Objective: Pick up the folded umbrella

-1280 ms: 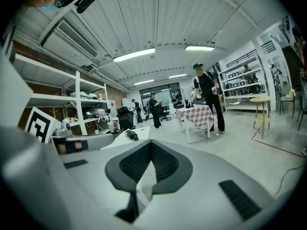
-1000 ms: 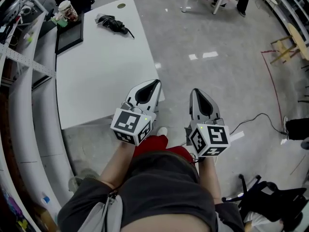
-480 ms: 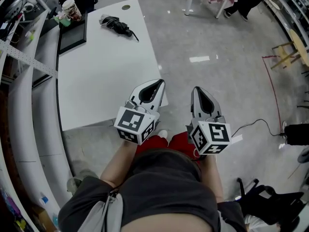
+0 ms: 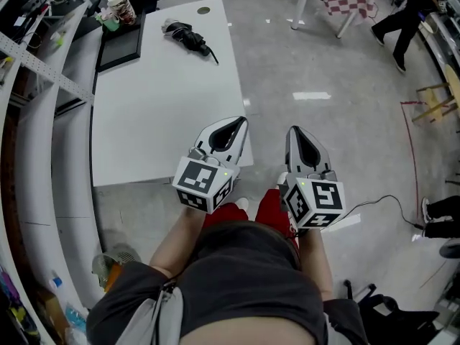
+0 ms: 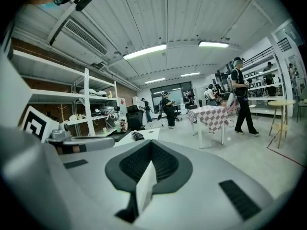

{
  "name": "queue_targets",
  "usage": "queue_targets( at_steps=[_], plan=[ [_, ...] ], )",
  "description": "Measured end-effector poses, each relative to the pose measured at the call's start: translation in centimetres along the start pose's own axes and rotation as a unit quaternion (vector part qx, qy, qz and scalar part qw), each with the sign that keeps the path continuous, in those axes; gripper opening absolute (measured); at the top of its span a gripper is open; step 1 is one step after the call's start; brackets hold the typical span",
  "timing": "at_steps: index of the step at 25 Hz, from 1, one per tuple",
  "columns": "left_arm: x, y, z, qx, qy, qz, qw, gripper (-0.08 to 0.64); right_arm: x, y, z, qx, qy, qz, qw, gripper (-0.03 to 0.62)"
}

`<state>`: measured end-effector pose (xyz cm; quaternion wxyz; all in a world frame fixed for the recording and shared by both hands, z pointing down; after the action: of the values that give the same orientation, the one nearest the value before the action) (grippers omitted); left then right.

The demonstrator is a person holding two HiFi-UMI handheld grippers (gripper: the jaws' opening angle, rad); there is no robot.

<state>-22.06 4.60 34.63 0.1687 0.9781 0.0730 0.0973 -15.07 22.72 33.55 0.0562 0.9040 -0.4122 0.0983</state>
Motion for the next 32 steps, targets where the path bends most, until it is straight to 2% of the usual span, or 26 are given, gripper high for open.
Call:
queue_targets(
  at_steps=[9,15,23,32],
  plan=[
    [2.2,0.9,1.2,-0.006,-0.022,0.066,0.9976,0.014,4.4,-2.9,1.7,-0.013,-0.012,0.061,0.998,0.018],
    [4.6,1.1,1.9,-0.011,-0.039,0.124,0.9915,0.014,7.4,-5.9,2.4,-0.02,-0.016,0.109,0.994,0.018],
    [7.4,0.1,2.7,-0.016,-0.051,0.205,0.9772,0.014,10.7,-10.3,3.4,-0.022,-0.016,0.169,0.985,0.018],
    [10.6,-0.6,3.7,-0.026,-0.072,0.286,0.9551,0.014,13.6,-15.0,4.5,-0.032,-0.016,0.226,0.974,0.018]
  ],
)
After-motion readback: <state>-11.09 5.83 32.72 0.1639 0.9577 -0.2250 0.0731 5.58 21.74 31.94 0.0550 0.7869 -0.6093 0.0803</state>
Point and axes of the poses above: the fingertips, and each gripper's own axes: x forward along the fingers, y to its left, z out of its top, the point moved 9 cm from there along -x, backward along the fingers, and after that the axes turned 11 degrees about -x, right-handed, at the moved point
